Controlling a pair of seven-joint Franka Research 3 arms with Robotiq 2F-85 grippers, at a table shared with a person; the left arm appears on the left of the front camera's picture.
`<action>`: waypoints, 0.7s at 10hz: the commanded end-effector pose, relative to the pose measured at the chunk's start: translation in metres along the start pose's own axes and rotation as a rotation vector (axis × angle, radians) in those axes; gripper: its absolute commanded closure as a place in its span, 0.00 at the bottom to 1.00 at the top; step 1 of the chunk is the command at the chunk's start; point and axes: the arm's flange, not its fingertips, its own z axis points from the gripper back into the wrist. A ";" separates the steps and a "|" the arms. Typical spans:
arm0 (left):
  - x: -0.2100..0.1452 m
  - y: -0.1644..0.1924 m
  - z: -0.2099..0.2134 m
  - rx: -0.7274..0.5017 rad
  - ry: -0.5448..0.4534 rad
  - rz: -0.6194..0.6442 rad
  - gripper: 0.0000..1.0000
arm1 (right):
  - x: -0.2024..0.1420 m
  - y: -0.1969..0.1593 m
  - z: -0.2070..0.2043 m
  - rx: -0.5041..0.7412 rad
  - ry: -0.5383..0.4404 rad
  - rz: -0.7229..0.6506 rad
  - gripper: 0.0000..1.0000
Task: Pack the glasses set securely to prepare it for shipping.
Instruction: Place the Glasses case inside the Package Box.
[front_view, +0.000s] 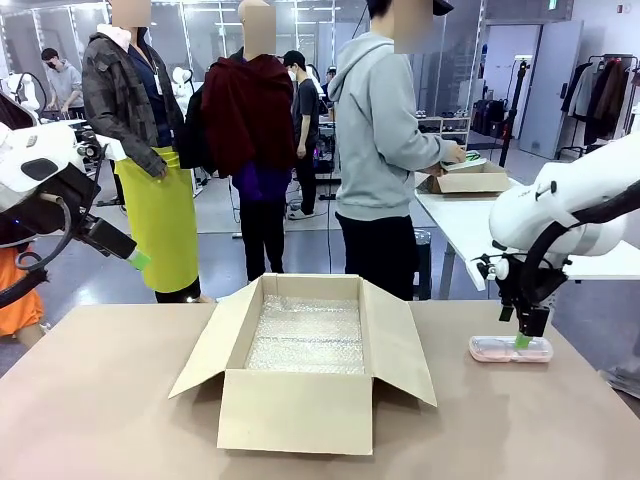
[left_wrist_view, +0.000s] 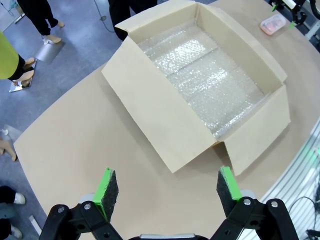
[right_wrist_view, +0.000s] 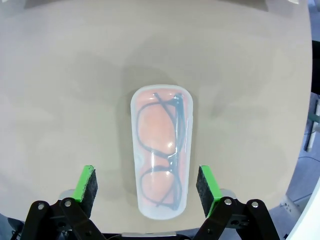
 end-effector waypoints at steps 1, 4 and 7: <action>0.000 0.001 0.002 -0.007 -0.007 0.000 0.00 | -0.005 -0.012 -0.015 0.013 -0.022 0.037 0.00; 0.000 0.001 0.002 -0.007 -0.007 0.000 0.00 | -0.010 -0.015 -0.037 0.038 -0.030 0.013 0.00; 0.000 0.001 0.002 -0.007 -0.007 0.000 0.00 | -0.018 -0.015 -0.054 0.032 -0.054 -0.003 0.05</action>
